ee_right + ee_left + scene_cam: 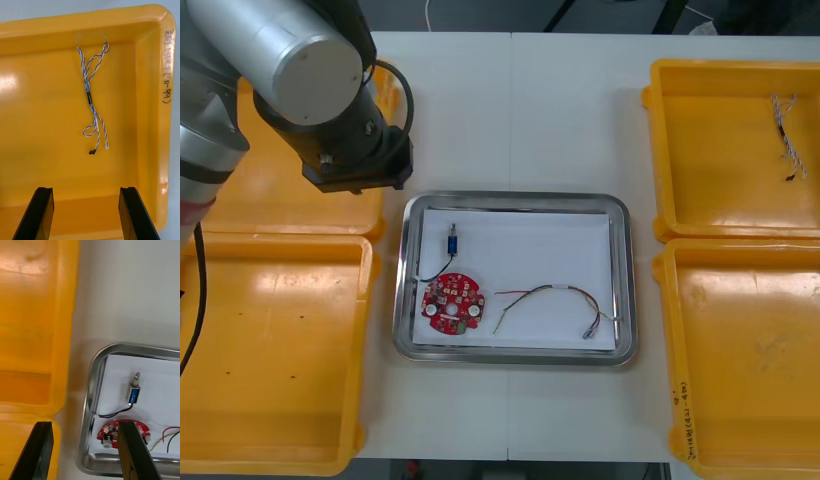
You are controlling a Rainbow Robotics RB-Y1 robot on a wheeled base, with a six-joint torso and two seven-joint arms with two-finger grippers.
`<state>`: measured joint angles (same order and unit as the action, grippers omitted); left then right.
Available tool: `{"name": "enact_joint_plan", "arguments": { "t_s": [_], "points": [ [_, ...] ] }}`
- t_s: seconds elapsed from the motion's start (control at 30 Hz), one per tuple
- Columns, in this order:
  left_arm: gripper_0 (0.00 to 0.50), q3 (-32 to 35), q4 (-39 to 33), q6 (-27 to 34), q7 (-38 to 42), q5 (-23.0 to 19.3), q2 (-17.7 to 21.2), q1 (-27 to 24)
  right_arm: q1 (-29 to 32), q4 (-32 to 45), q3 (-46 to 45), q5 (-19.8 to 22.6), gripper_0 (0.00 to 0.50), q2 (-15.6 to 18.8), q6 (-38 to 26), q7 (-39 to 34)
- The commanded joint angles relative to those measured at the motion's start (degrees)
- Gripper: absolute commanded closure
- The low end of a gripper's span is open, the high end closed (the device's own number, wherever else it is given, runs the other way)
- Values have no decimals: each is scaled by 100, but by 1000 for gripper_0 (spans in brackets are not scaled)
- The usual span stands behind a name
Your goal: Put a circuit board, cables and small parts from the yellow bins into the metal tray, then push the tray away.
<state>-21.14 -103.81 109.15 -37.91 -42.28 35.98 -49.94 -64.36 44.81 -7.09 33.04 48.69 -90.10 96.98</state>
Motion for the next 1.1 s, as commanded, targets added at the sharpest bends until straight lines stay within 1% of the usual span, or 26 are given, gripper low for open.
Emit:
{"name": "enact_joint_plan", "arguments": {
  "t_s": [0.03, 0.23, 0.4, 0.73, 1.1],
  "points": [
    [0, 453, -166, 85, 626, -52, 436, -139, -314, -122, 41, -140, 0, 18, 318, 392],
    [0, 707, -8, 85, 741, -52, 665, -130, -314, -438, 50, -237, 0, -44, 740, 559],
    [0, 936, 212, 85, 785, 9, 753, -139, -314, -746, 58, -237, 0, -132, 1083, 682],
    [0, 1217, 739, 85, 917, 343, 744, -174, -314, -1159, 85, -325, 0, -316, 1417, 744],
    [0, 1349, 1855, -289, 1171, 396, 691, -614, 20, -1168, 94, -298, 0, -474, 1786, 717]
  ]
}}
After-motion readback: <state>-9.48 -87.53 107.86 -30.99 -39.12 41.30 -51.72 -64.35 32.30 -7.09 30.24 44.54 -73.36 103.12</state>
